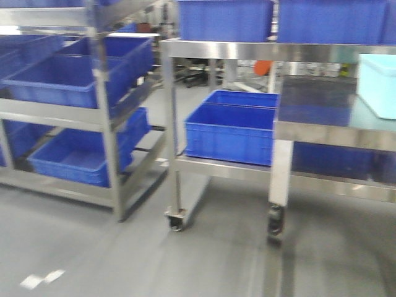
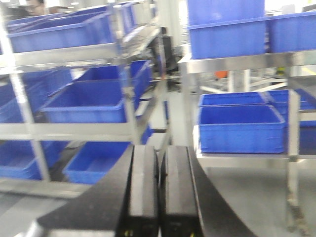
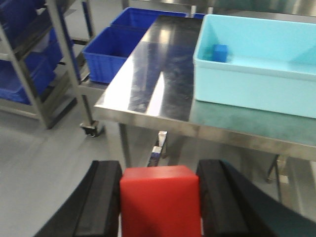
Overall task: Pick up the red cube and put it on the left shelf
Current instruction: 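Turn the base away from the table while holding the red cube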
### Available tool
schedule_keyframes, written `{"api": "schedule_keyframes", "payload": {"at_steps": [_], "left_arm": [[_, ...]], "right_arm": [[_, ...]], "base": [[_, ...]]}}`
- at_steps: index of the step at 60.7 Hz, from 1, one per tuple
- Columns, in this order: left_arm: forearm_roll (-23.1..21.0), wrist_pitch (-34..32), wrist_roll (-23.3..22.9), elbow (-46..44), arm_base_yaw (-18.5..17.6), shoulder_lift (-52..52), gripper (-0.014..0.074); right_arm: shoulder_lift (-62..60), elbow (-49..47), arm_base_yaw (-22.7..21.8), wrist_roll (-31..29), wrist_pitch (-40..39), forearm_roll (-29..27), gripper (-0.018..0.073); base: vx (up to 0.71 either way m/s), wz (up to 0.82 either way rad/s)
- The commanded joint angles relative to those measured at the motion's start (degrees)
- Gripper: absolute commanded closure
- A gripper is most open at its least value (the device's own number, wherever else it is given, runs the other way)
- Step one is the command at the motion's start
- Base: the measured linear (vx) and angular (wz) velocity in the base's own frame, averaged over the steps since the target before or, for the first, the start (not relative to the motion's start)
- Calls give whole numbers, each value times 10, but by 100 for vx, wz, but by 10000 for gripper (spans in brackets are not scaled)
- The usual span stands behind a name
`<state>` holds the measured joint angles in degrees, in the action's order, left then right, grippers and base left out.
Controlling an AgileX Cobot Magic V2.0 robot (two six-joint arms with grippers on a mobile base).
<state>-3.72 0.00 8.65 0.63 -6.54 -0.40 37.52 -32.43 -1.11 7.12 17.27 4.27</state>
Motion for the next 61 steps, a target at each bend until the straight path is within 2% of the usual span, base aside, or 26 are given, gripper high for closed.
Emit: {"api": "schedule_keyframes", "payload": {"at_steps": [1,61], "left_arm": [[-1,-48,1,13,-3,5,491],[-1,-48,1,13,-3,5,491]], "right_arm": [[2,-17,0,-3,-50,3,510],[2,-17,0,-3,-50,3,510]], "base": [[-27,30],[-27,49]]}}
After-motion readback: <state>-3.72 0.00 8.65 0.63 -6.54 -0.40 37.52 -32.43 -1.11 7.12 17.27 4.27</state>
